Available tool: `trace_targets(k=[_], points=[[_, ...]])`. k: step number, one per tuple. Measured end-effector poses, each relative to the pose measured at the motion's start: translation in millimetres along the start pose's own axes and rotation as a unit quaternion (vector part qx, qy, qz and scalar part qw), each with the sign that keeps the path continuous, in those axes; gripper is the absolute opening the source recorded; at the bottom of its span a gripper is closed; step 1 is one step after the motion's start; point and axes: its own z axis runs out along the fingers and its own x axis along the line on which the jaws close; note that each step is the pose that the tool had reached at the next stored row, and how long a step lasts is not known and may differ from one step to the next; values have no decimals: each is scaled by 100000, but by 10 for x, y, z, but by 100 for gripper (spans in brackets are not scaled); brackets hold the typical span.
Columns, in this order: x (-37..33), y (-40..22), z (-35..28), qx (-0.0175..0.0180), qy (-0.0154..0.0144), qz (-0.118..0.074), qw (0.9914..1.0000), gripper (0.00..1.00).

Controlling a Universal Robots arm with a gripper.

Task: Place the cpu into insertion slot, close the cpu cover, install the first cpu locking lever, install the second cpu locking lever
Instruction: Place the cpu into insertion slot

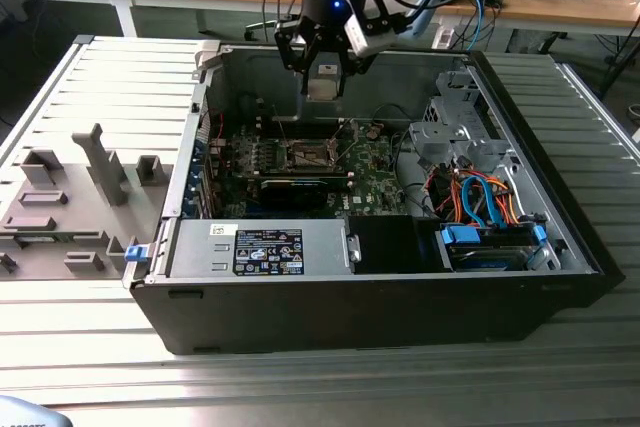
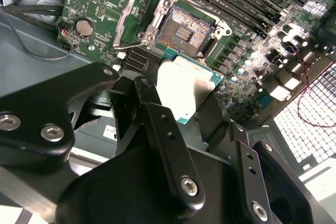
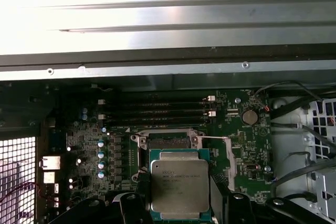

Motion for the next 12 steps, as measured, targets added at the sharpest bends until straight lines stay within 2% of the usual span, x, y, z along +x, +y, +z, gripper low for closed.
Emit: trace_targets(k=[2,4,8,10,12], points=[[2,0,4,2,-1,1,100000,54],[15,-4,44,4,0,-2,100000,54],[15,-5,50,2,-2,-1,100000,54],[23,-8,80,3,0,3,100000,54],[24,-8,83,2,-1,-1,100000,54]])
